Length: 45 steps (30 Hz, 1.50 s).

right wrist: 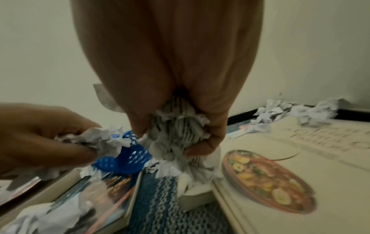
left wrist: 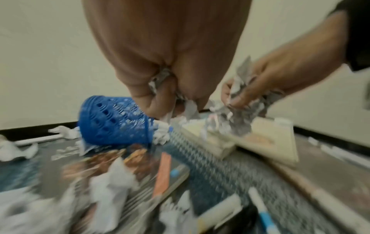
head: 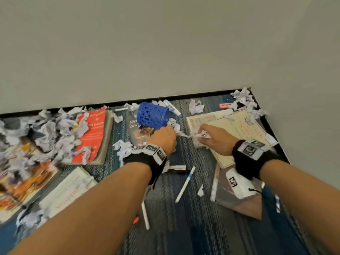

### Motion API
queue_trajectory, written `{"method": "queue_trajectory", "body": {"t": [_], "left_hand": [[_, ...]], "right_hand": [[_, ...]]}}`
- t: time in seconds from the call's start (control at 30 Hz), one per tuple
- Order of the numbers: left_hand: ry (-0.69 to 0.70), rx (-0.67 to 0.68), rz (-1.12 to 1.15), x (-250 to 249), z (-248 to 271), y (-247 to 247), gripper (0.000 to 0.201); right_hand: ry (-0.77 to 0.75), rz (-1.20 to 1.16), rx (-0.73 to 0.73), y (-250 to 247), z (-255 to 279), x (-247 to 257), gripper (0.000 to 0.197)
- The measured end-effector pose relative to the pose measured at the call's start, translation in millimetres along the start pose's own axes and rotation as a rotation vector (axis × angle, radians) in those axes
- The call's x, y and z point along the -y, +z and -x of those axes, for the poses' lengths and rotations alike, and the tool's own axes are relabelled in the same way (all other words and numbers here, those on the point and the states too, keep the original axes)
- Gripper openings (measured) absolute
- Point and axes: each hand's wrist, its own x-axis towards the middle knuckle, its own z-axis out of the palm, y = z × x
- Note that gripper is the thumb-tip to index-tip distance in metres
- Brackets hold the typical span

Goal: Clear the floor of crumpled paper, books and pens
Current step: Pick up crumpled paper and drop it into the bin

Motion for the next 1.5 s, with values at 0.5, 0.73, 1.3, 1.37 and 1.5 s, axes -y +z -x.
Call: {"method": "queue_trajectory", "body": {"t": [0.5,0.73,1.3,1.37,1.5], "left_hand": [[0.563,-0.076,0.052,-69.8,103.8,-32.2,0.026],[1.047,0.036,-0.048,-157.8,195.3,-43.3,0.031],[1.459,0.123,-0.156,-323.4,389.4,-1.1,0.026],[1.469,0.124,-0.212,-339.5,398.5,14.9,0.025],[1.449,0.098,-0.276,-369.3,406.3,40.6,0.027]], "right_hand": [[0.338,-0.431,-0.293,-20.7,199.8,74.6,0.022],[0.455,-0.223,-0.431,-11.5,363.4,116.1,0.009],[0.508,-0.481,-0.712,25.8,643.4,84.7,0.005],[0.559,-0.430,-0.671,36.3,655.2,62.9,0.009],[0.659,-0.273,-0.584,59.1,656.2,20.0,0.015]]}}
